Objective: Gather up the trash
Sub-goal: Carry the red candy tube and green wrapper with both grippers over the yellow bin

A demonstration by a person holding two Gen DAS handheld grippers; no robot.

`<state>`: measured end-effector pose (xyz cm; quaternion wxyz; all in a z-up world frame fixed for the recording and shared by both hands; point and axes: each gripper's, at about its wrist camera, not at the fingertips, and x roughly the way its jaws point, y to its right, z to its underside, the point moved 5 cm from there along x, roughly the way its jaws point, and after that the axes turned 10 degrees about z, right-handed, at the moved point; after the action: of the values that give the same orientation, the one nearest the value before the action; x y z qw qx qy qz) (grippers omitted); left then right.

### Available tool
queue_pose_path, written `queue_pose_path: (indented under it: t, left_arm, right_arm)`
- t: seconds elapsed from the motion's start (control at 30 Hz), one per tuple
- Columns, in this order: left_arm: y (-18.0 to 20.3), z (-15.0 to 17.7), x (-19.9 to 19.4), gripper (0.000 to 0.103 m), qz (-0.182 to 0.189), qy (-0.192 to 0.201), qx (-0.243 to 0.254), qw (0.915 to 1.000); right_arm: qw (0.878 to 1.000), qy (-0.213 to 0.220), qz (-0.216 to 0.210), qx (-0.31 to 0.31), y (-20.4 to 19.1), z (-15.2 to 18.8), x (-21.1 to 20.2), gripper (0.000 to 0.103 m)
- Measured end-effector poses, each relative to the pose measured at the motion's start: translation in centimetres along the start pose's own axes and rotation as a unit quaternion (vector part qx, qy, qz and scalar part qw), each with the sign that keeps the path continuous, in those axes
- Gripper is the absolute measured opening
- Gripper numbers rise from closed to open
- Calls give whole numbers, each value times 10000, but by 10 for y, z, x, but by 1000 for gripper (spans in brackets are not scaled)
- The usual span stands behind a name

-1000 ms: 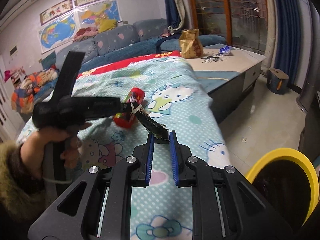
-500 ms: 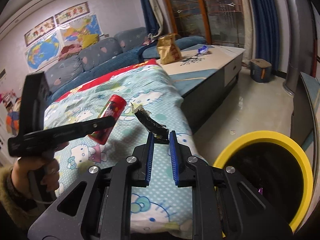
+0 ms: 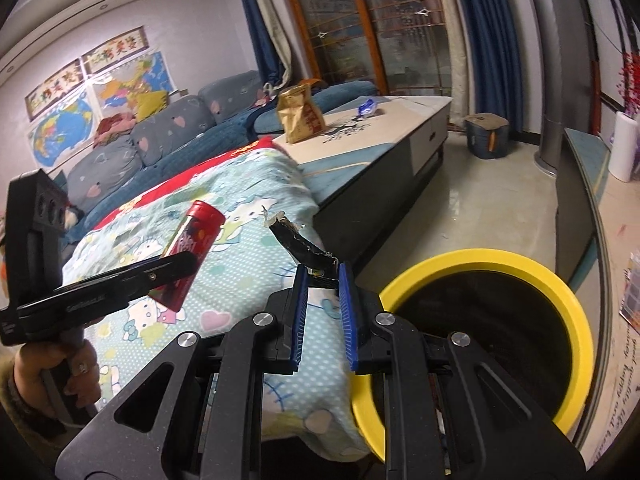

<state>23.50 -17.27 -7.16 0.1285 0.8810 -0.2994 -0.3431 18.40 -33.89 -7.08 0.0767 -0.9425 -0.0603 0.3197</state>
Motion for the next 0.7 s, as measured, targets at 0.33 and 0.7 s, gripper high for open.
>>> queue_pose_path:
  t: [0.33,0.7]
  left_arm:
    - [36,8,1,29,246,-48,307,9992]
    - [73,18,6,29,464,-123,678,9965]
  right_arm:
    - [9992,-24,278,297,34,12,-11,11]
    - [9960,-84,628,632,71,25,-19,11]
